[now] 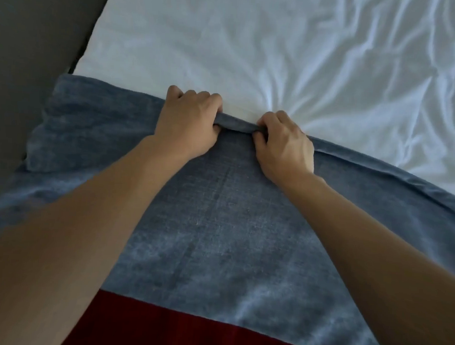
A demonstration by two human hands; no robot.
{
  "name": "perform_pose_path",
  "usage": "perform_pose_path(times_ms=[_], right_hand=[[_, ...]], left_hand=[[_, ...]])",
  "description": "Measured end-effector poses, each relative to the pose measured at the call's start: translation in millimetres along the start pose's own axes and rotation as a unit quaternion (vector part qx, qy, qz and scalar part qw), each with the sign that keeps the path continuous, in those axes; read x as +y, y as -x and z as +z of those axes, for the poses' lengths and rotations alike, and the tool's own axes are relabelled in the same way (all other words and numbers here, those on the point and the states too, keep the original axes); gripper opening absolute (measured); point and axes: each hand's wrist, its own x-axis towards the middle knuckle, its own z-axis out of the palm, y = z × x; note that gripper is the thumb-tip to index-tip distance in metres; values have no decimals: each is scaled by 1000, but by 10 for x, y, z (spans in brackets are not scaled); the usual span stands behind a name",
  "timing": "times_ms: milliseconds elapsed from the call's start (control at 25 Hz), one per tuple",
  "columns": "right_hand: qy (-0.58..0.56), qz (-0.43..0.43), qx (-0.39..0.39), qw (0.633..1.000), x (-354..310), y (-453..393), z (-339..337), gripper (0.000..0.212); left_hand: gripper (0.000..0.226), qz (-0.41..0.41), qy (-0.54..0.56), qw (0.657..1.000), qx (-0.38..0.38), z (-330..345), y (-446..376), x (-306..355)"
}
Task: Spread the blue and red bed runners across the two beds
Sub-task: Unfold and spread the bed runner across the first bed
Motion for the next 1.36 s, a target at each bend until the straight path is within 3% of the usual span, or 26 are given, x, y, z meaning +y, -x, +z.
perform_pose_path(times_ms=[160, 440, 640, 880, 1040, 1160, 1240, 1360], right_hand=[[7, 2, 67, 998, 27, 66, 238, 14], [-3, -24, 118, 993, 127, 57, 454, 11], [-13, -23, 115, 993, 167, 39, 475, 13], [-13, 2, 102, 995, 90, -358, 233, 16], [6, 74, 105, 992, -96, -468, 203, 22], [-7, 49, 101, 994, -490, -569, 176, 28], [0, 14, 72, 997, -820, -742, 247, 25], [6, 10, 22, 1000, -1149, -1014, 364, 15]], left_hand=[[11, -26, -21, 999, 33, 207, 87, 10], [12, -43, -38, 998, 12, 315, -15, 37], [15, -10, -35, 999, 23, 270, -52, -65], [18, -4, -12, 997, 81, -16, -368, -646], [26, 31, 16, 998, 46, -80, -632, -738], [38, -1, 70, 997, 6, -243, -387, -1240], [34, -37, 130, 990, -37, -343, -259, -1657], [20, -22, 126, 991, -50, -426, -377, -1996]])
